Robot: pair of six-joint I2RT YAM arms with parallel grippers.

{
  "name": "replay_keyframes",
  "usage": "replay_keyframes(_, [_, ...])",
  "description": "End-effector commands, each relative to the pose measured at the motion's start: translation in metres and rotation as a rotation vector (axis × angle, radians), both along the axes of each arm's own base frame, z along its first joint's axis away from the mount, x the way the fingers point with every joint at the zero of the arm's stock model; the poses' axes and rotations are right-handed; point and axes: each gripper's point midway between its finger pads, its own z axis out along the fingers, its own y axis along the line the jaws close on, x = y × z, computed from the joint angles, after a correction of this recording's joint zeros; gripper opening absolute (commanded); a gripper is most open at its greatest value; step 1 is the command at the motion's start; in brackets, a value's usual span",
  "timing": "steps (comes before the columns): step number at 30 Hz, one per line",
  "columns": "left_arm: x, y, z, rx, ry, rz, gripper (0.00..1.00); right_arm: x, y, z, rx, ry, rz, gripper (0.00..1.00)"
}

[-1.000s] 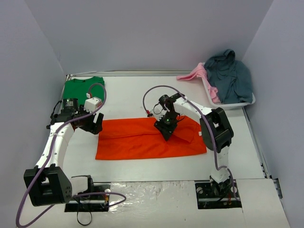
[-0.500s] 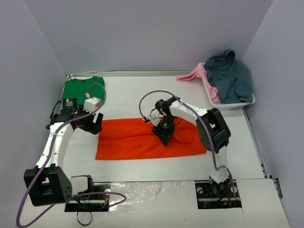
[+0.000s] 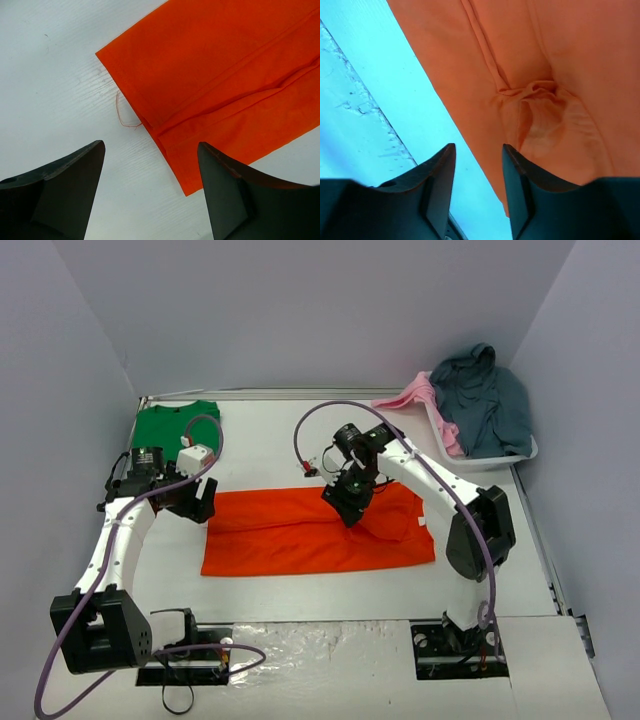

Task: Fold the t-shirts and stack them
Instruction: Rotate the tshirt 90 degrees

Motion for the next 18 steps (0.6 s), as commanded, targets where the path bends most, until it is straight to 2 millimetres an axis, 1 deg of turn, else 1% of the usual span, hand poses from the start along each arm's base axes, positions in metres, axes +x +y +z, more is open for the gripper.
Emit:
replay_keyframes(1, [-0.003,-0.002,0.006,-0.012,-0.013,-0.023,0.74,-0.005,-0.018,0.013,-0.053,-0.017,-0.001,0.36])
replay_keyframes(2, [-0.003,-0.003,0.005,-0.013,-0.010,-0.024,0.73,0.001,-0.019,0.010,-0.057,-0.029,-0.011,0.32])
replay_keyframes(4, [-0.003,-0.003,0.006,-0.012,-0.014,-0.025,0.73,0.013,-0.024,0.003,-0.097,-0.067,-0.048,0.10])
replay_keyframes(5, [-0.003,-0.002,0.006,-0.011,-0.015,-0.025,0.74,0.023,-0.025,0.001,-0.096,-0.091,-0.069,0.02])
replay_keyframes(6, [-0.003,-0.002,0.006,-0.011,-0.015,-0.025,0.74,0.028,-0.027,-0.002,-0.103,-0.093,-0.084,0.00])
replay_keyframes(10, [-0.003,-0.002,0.005,-0.007,-0.013,-0.022,0.73,0.052,-0.027,-0.002,-0.092,-0.118,-0.117,0.00])
replay_keyframes(12, [-0.003,-0.001,0.004,-0.007,-0.012,-0.021,0.74,0.057,-0.031,-0.008,-0.102,-0.106,-0.129,0.00])
replay_keyframes(16, [-0.002,-0.001,0.003,-0.005,-0.009,-0.022,0.74,0.061,-0.033,-0.020,-0.110,-0.078,-0.127,0.00])
replay_keyframes(18, [-0.002,-0.001,0.002,-0.006,-0.006,-0.021,0.73,0.058,-0.034,-0.031,-0.119,-0.048,-0.123,0.00])
